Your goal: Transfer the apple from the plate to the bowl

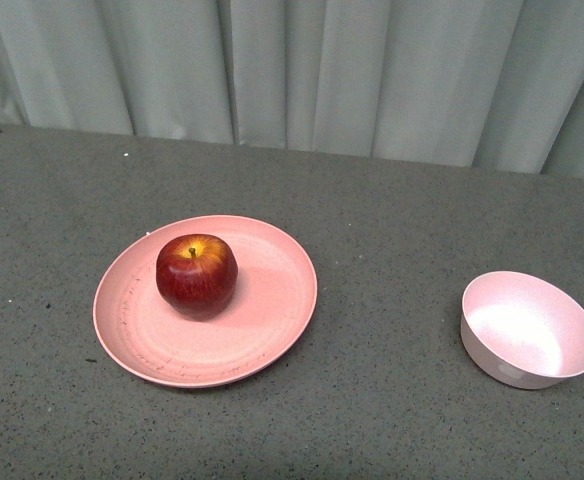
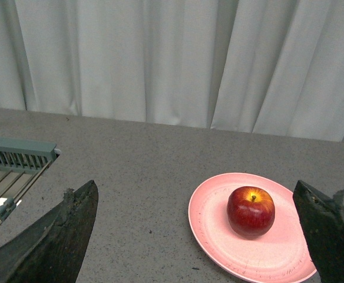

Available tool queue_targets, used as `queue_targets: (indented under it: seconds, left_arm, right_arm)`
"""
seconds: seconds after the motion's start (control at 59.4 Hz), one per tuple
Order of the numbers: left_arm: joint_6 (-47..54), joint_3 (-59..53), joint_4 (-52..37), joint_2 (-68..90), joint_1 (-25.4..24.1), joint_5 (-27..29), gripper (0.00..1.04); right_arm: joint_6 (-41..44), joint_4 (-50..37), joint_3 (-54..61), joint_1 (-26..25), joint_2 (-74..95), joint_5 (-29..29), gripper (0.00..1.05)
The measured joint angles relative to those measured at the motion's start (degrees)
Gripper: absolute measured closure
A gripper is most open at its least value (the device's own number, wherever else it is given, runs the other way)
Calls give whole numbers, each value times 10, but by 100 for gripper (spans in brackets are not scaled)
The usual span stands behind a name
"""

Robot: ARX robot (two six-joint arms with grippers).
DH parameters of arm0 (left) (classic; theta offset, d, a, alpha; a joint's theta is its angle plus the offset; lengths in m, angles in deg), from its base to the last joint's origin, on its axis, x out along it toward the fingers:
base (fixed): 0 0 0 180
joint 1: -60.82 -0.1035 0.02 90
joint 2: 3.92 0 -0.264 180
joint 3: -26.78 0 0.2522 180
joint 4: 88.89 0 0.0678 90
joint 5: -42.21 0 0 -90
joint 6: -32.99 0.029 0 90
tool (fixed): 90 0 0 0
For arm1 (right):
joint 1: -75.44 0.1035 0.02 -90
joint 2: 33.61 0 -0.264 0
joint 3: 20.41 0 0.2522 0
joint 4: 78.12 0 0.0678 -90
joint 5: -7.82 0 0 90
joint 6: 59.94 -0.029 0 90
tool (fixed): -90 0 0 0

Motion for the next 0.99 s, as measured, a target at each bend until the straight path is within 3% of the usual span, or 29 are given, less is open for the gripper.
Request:
queue_targets:
  seconds: [0.994]
  left_arm:
    - [0,0,0,0,0,0,7]
  right_arm:
    - [0,0,0,0,0,0,9]
